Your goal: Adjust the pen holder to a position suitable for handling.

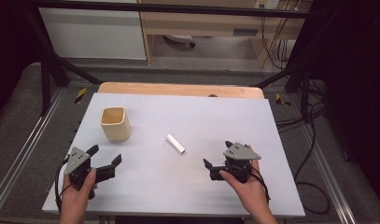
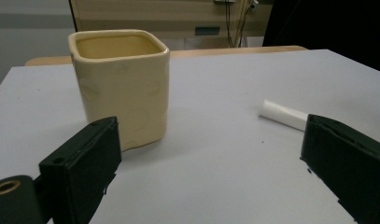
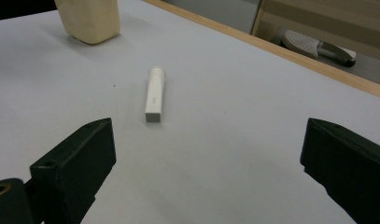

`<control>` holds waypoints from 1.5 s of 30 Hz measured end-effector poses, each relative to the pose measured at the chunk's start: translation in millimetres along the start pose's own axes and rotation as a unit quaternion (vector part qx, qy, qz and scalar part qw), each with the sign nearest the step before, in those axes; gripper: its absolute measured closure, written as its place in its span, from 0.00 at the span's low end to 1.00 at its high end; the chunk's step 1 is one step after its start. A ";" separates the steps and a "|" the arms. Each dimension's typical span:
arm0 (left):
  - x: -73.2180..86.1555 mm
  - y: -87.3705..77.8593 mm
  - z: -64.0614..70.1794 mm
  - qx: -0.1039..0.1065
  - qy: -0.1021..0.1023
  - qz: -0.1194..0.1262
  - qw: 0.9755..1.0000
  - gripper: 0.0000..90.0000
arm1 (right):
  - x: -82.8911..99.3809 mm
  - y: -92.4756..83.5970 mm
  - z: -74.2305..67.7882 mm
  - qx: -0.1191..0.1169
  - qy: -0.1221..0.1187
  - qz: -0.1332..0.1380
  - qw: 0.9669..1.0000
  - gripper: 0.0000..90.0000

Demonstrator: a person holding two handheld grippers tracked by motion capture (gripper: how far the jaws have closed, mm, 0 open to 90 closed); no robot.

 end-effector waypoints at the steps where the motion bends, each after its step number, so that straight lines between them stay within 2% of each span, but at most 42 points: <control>1: 0.1 -0.1 -0.2 0.000 0.000 0.000 1.000 0.06 | 0.0 0.0 0.0 0.000 0.000 0.000 1.000 0.05; 2: 0.2 -0.1 -0.4 -0.001 0.001 -0.001 1.000 0.06 | -4.5 8.8 -2.4 -0.004 0.004 -0.002 1.000 0.05; 3: 0.1 0.0 -0.5 0.000 0.000 0.000 1.000 0.06 | -4.5 8.8 -2.4 -0.004 0.004 -0.002 1.000 0.05; 8: 0.7 0.4 0.4 0.001 0.002 -0.003 1.000 0.06 | -13.4 35.3 -11.9 -0.017 0.002 -0.011 1.000 0.05; 11: 0.5 0.6 2.9 0.006 0.007 -0.002 1.000 0.06 | -14.4 42.4 -14.6 -0.020 0.001 -0.017 1.000 0.05; 19: 0.5 0.0 1.7 -0.001 0.006 -0.004 1.000 0.05 | -22.2 65.8 -23.1 -0.036 -0.001 -0.036 0.999 0.05; 24: 0.6 0.6 1.8 0.000 0.006 -0.003 1.000 0.05 | -26.0 78.5 -25.6 -0.049 0.014 -0.044 0.998 0.05; 30: 0.3 0.3 2.3 0.002 0.006 -0.003 1.000 0.05 | -23.0 94.8 -32.1 -0.064 0.019 -0.065 0.996 0.05; 37: 0.8 1.1 3.1 0.005 0.005 -0.004 1.000 0.05 | -15.4 109.4 -37.6 -0.068 0.018 -0.091 0.993 0.05; 43: 1.2 1.1 2.6 0.004 0.005 -0.005 1.000 0.05 | -12.3 115.6 -41.3 -0.077 0.020 -0.094 0.992 0.05; 45: 1.4 1.1 2.7 0.004 0.006 -0.006 1.000 0.05 | -10.2 118.1 -41.4 -0.072 0.020 -0.098 0.992 0.05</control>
Point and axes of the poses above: each handheld gripper's, and its own axes: y roughly forward along the jaws, x roughly out of its underside, z roughly to its right, the point moved 8 cm from there along y, roughly forward along the jaws, and after that the axes turned 11 degrees about z, right-handed, at the moved point
